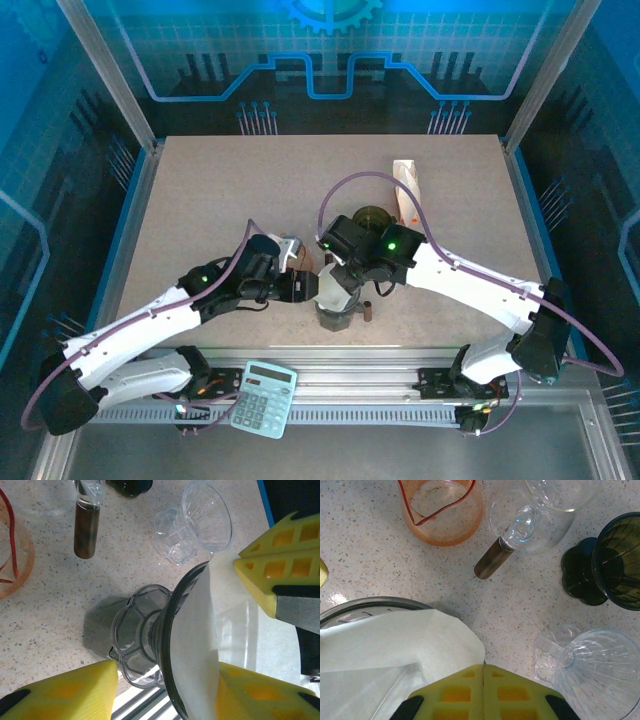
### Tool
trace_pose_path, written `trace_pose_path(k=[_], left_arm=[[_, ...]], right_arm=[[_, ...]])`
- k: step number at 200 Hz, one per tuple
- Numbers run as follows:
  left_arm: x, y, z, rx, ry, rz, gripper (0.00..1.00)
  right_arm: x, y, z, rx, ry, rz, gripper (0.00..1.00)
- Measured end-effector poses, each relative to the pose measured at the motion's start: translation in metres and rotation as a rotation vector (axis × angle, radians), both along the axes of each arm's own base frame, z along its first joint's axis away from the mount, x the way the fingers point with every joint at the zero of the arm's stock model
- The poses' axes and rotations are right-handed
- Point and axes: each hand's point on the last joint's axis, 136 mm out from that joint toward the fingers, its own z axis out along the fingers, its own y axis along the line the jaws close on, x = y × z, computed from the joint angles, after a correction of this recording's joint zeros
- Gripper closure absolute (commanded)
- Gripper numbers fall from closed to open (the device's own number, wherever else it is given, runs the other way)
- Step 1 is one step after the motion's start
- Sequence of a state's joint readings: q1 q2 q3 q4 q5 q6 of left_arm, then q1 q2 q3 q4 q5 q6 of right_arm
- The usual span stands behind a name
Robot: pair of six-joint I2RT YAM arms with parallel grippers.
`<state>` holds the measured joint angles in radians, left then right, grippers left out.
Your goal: Place the coffee filter in the dripper
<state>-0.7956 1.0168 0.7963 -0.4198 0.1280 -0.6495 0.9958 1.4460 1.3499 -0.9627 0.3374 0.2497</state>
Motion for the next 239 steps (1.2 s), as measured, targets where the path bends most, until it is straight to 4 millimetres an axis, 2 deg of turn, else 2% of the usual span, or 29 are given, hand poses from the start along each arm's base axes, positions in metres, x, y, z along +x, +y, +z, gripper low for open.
trace_pose_path(k=[33,42,57,88,148,239], left_arm=[[0.0,0.0,-0.002,0.003,0.003,-0.002,0.56],[0.0,0.0,-0.002,0.005,0.005,-0.002,0.57],[0.0,-0.001,-0.004,0.008,0.008,-0.002,0.56],[0.0,-0.001,-0.005,0.013,0.012,-0.002,0.56],[0.001,-0.001,-0.008,0.018,0.018,-0.002,0.56],[0.001,-0.001,-0.009,0.021,0.02,-0.002,0.56]], right_arm=[[0.001,-0.003,0.008,0.025,-0.033,-0.027,0.44],[0.002,-0.004,0.013,0.035,-0.047,-0.027,0.37],[0.002,-0.008,0.021,0.064,-0.074,-0.048,0.32],[-0.002,-0.016,0.023,0.103,-0.079,-0.085,0.26],[-0.019,-0.026,-0.018,0.088,0.017,-0.129,0.25],[-0.017,-0.034,-0.019,0.105,0.012,-0.196,0.21]])
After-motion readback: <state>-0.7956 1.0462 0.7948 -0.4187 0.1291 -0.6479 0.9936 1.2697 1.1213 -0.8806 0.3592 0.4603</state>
